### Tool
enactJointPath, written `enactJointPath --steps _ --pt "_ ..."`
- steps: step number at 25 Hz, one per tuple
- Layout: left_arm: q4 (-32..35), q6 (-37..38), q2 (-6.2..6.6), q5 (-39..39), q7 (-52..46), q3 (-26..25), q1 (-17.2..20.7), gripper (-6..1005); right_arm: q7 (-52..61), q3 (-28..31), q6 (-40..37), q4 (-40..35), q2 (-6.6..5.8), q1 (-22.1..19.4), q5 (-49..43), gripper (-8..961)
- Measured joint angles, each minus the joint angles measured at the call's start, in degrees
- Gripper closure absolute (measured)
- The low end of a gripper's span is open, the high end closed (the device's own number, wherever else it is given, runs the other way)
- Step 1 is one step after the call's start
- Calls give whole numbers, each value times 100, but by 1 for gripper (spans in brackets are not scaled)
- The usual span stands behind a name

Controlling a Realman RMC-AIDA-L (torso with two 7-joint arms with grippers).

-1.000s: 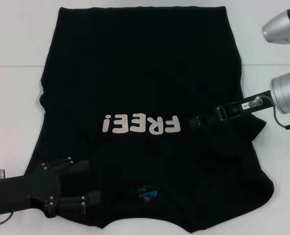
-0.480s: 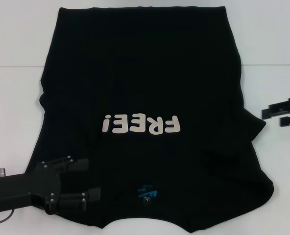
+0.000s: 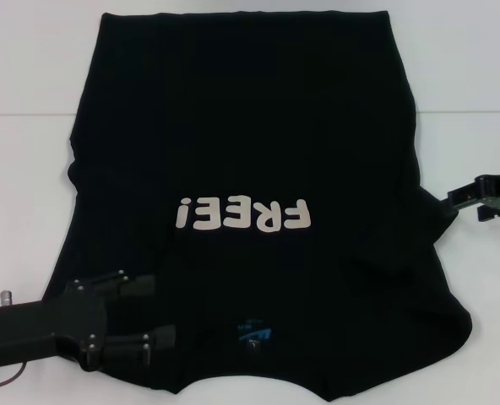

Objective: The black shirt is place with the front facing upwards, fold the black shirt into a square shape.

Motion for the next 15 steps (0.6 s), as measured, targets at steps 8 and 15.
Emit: enactJointPath --steps 8,15 --pt "0 0 -8 6 0 -6 30 126 -108 -159 524 273 153 51 10 233" --pt "0 0 -2 6 0 -15 35 126 -161 -153 638 281 256 56 25 249"
